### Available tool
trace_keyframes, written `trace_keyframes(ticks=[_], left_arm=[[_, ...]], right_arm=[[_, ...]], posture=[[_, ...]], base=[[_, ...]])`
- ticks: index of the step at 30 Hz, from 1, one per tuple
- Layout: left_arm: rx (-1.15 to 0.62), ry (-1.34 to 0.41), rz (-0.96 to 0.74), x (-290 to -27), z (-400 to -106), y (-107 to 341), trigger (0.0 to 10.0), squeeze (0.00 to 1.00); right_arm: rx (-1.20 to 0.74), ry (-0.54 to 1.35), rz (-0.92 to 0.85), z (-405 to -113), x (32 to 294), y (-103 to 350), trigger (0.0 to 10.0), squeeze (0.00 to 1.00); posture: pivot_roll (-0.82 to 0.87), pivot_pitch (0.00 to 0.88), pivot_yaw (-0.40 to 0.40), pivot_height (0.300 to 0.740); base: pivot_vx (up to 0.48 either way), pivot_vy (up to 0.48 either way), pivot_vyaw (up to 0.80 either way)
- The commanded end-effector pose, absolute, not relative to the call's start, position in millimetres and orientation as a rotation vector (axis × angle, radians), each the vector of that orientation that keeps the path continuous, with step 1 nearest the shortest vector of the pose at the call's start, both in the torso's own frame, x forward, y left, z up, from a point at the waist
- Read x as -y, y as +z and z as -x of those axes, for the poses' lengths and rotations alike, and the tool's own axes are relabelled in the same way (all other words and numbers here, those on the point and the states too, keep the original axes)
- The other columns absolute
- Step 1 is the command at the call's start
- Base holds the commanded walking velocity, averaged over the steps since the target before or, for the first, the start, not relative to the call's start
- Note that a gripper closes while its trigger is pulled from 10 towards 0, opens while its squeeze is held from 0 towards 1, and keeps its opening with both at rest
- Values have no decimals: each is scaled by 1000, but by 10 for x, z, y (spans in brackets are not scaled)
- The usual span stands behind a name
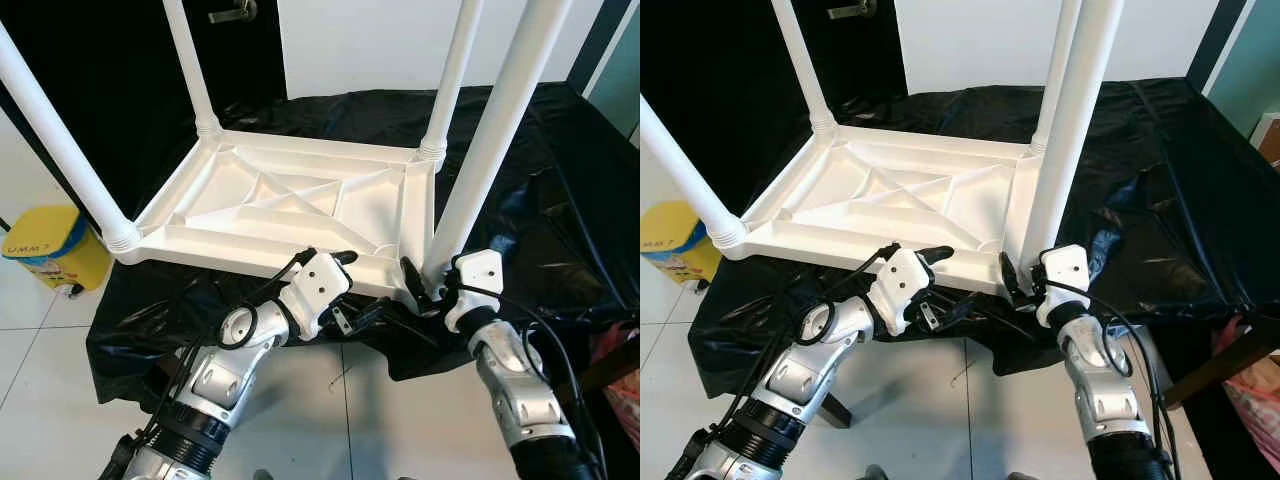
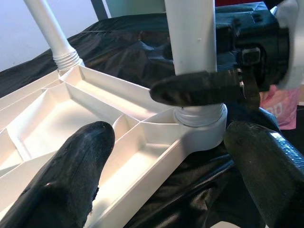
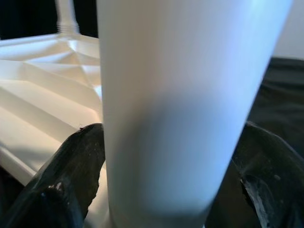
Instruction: Building children table
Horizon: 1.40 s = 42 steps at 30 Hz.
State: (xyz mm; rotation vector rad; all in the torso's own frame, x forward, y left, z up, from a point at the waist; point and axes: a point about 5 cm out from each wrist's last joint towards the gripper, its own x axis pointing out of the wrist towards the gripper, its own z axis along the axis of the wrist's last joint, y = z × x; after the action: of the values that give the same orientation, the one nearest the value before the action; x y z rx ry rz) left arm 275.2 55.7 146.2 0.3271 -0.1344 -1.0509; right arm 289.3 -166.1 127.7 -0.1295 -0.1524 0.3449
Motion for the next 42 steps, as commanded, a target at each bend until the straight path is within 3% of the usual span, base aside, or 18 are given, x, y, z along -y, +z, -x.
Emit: trace_keyframes(ticks=[1, 11, 12, 13, 14, 22, 23, 24, 25, 34, 42], left_arm=[[124, -1099, -336, -506, -2749, 1438, 10000, 0], [147, -1102, -325, -493, -2790, 1524, 10000, 0], [149, -1099, -318, -498, -2791, 1535, 10000, 0], [149, -1099, -318, -498, -2791, 1535, 10000, 0], [149, -1096, -318, -496, -2788, 1530, 10000, 0], [148, -1095, -317, -492, -2771, 1515, 10000, 0], [146, -1095, -317, -492, -2769, 1510, 10000, 0], [146, -1095, -317, -492, -2769, 1510, 10000, 0], [145, -1095, -318, -492, -2768, 1504, 10000, 0], [138, -1093, -314, -482, -2761, 1481, 10000, 0], [133, -1092, -308, -468, -2745, 1454, 10000, 0]], right_arm=[[123, 460, 155, -2939, 1648, 1249, 10000, 0], [67, 590, 203, -3079, 1578, 1194, 10000, 0], [52, 611, 205, -3085, 1569, 1163, 4000, 0], [52, 611, 205, -3085, 1569, 1163, 4000, 0], [44, 613, 203, -3085, 1581, 1144, 0, 0], [39, 605, 185, -3087, 1635, 1121, 275, 0], [36, 599, 184, -3085, 1642, 1114, 7294, 0], [36, 599, 184, -3085, 1642, 1114, 7294, 0], [36, 595, 180, -3083, 1645, 1105, 10000, 0], [39, 553, 169, -3060, 1642, 1083, 10000, 0], [31, 392, 173, -3011, 1703, 1030, 10000, 0]], posture=[[-62, 45, 51, 740], [-38, 41, 49, 740], [-34, 41, 47, 740], [-34, 41, 47, 740], [-31, 41, 43, 740], [-32, 44, 40, 740], [-32, 45, 39, 740], [-32, 45, 39, 740], [-33, 46, 37, 740], [-38, 51, 29, 740], [-47, 54, 24, 740]], base=[[0, 0, 0], [0, 0, 0], [0, 0, 0], [0, 0, 0], [0, 0, 0], [0, 0, 0], [0, 0, 0], [0, 0, 0], [0, 0, 0], [0, 0, 0], [0, 0, 0]])
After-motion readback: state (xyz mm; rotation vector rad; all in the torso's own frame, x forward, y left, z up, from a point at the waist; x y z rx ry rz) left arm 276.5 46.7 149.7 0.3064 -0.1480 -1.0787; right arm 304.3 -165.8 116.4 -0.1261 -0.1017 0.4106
